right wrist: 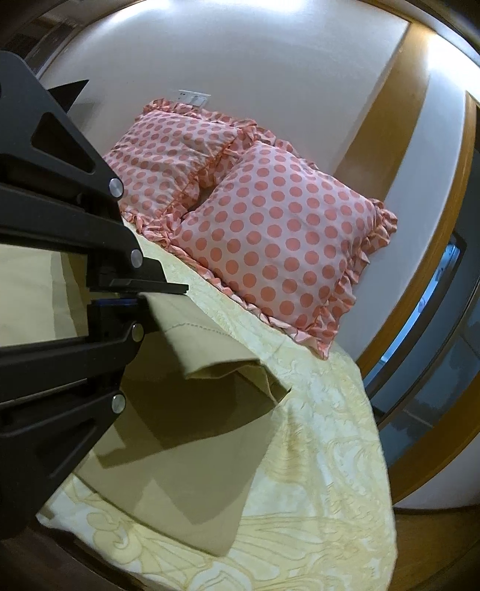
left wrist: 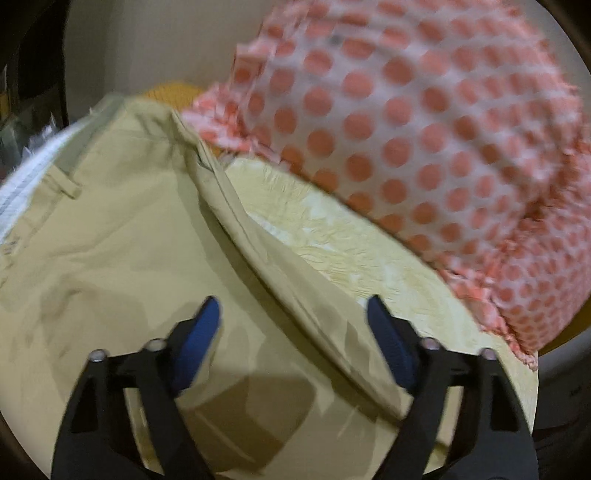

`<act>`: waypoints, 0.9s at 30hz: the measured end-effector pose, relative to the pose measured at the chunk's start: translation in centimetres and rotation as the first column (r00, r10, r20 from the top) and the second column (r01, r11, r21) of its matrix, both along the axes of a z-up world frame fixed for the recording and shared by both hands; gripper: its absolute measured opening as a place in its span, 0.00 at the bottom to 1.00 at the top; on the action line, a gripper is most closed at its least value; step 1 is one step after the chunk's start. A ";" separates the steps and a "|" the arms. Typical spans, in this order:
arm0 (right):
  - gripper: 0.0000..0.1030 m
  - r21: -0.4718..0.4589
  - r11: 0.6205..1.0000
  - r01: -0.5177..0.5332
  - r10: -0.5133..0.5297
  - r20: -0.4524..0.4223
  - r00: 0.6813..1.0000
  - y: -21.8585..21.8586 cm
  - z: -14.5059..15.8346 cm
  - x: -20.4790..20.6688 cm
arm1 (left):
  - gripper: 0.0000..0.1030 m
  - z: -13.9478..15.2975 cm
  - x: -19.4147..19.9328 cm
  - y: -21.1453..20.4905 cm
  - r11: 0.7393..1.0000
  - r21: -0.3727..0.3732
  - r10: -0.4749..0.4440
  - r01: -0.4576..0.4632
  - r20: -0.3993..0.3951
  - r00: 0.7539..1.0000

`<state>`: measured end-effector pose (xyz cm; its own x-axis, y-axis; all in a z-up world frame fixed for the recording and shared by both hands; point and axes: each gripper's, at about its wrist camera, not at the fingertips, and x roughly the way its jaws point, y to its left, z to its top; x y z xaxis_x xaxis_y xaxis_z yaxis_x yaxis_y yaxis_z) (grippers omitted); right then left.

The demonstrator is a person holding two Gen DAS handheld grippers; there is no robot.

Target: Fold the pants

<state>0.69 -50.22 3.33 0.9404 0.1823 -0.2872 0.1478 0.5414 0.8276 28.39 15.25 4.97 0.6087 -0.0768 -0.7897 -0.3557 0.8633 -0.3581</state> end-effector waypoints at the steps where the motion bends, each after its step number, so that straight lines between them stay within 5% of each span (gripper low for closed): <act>1: 0.02 -0.003 1.000 -0.003 0.003 0.002 1.000 0.0 0.0 0.1 | 0.36 -0.8 1.0 0.3 1.000 -0.012 0.007 -0.007 -0.030 1.000; 3: 0.02 -0.009 1.000 -0.009 0.009 0.002 1.000 -0.3 0.1 0.6 | 0.08 -1.6 1.9 1.1 0.999 -0.044 0.006 -0.007 -0.042 0.999; 5: 0.02 -0.010 1.000 -0.013 0.013 0.006 1.000 -0.5 0.3 0.7 | 0.06 -0.8 -0.6 1.8 0.994 -0.107 0.020 -0.015 0.046 0.999; 9: 0.02 -0.047 0.999 0.026 -0.024 0.043 0.999 -1.5 1.4 -1.0 | 0.06 3.9 -10.8 0.6 0.999 -0.023 -0.038 0.044 0.237 0.971; 12: 0.02 -0.052 0.997 0.061 -0.059 0.032 0.998 -2.5 1.0 -2.5 | 0.09 4.8 -19.1 -0.2 0.999 0.002 -0.050 0.052 0.303 0.952; 17: 0.02 -0.035 0.995 0.094 -0.095 -0.042 0.995 -3.5 -1.4 -3.8 | 0.09 1.0 -29.1 -1.7 0.999 0.044 -0.026 0.016 0.241 0.970; 22: 0.02 -0.024 0.994 0.109 -0.111 -0.095 0.989 -4.0 -3.2 -4.3 | 0.08 -1.5 -32.0 -1.5 1.000 -0.014 0.011 -0.008 0.210 0.978; 27: 0.02 -0.044 0.990 0.132 -0.137 -0.128 0.982 -4.2 -3.8 -5.3 | 0.08 -2.2 -33.0 -2.0 1.000 0.010 -0.004 0.002 0.210 0.978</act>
